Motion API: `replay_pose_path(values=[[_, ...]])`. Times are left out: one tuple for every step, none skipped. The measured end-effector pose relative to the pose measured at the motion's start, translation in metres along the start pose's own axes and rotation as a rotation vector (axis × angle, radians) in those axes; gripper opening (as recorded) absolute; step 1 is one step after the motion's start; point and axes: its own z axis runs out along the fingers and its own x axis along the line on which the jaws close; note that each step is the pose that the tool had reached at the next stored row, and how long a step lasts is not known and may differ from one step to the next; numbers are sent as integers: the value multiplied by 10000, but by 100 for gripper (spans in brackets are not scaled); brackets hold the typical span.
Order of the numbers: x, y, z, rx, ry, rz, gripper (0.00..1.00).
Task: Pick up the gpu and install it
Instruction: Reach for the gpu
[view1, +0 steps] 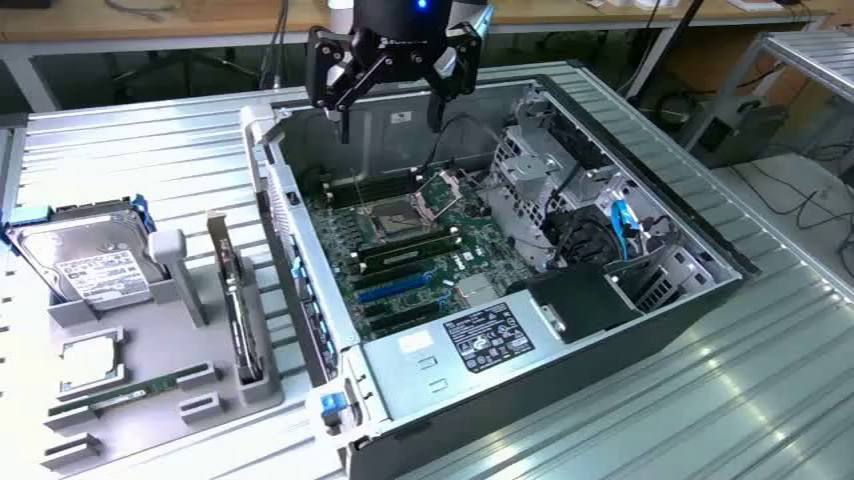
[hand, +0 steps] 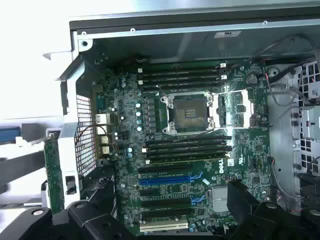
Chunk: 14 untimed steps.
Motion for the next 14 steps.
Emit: replay_pose_path(values=[[0, 0, 0, 0, 0, 0, 99], [0, 0, 0, 0, 0, 0, 99], [0, 0, 0, 0, 0, 0, 99], [0, 0, 0, 0, 0, 0, 99], [0, 0, 0, 0, 0, 0, 99], [0, 0, 0, 0, 0, 0, 99], [0, 0, 0, 0, 0, 0, 99], [0, 0, 0, 0, 0, 0, 99], [0, 0, 0, 0, 0, 0, 99], [0, 0, 0, 0, 0, 0, 99], [0, 0, 0, 0, 0, 0, 99], [0, 0, 0, 0, 0, 0, 99], [0, 0, 0, 0, 0, 0, 99], [0, 0, 0, 0, 0, 0, 99]])
